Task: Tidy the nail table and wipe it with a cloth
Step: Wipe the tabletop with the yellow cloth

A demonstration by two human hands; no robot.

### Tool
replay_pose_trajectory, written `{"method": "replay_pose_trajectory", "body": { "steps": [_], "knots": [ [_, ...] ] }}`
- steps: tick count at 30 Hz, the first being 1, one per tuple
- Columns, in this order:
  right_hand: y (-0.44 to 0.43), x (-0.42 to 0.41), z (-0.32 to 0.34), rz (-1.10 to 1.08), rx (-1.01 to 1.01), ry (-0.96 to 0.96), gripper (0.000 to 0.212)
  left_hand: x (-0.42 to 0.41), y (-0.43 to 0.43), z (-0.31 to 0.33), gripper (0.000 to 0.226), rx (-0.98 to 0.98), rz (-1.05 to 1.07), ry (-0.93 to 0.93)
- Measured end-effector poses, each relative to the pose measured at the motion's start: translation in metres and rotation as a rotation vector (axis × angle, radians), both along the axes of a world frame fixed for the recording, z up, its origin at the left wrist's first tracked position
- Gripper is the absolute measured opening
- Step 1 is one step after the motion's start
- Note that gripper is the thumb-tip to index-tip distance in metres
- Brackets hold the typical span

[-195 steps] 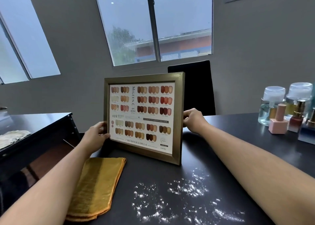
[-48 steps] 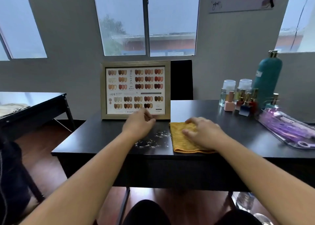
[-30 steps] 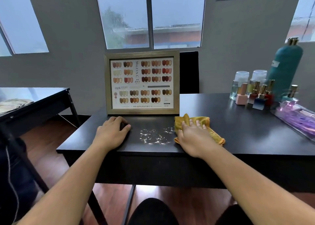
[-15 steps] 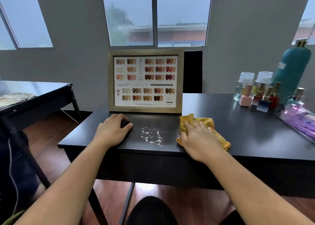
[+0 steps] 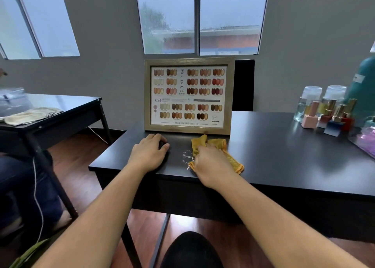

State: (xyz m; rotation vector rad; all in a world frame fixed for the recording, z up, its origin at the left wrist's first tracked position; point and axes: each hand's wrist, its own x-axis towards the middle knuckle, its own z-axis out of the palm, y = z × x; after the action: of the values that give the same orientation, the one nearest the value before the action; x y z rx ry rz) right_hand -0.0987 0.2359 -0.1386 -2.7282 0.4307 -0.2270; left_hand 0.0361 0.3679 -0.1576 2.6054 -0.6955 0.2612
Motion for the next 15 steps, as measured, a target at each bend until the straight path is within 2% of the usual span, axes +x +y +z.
{"method": "replay_pose_trajectory", "body": {
  "steps": [2,5,7,9,12,15],
  "knots": [
    [-0.009,0.0,0.004,0.012,0.238,-0.122,0.032,0.0,0.0,0.0,0.03,-0.004,-0.003,0.008],
    [-0.016,-0.002,0.013,0.018,0.725,-0.289,0.042,0.002,0.0,0.001,0.029,-0.014,-0.003,0.03],
    [-0.008,-0.002,0.017,0.025,0.827,-0.27,0.041,0.004,0.002,0.002,0.028,-0.06,-0.012,0.071],
    [0.006,0.001,0.016,0.11,0.707,-0.177,0.036,0.007,0.008,0.004,0.025,-0.154,-0.035,0.138],
    [0.021,0.01,0.015,0.155,0.288,0.021,0.045,0.015,0.022,0.006,0.021,-0.246,-0.017,0.18],
    [0.018,0.017,0.009,0.163,-0.07,0.126,0.052,0.02,0.034,0.005,0.018,-0.216,0.017,0.155]
  ]
}}
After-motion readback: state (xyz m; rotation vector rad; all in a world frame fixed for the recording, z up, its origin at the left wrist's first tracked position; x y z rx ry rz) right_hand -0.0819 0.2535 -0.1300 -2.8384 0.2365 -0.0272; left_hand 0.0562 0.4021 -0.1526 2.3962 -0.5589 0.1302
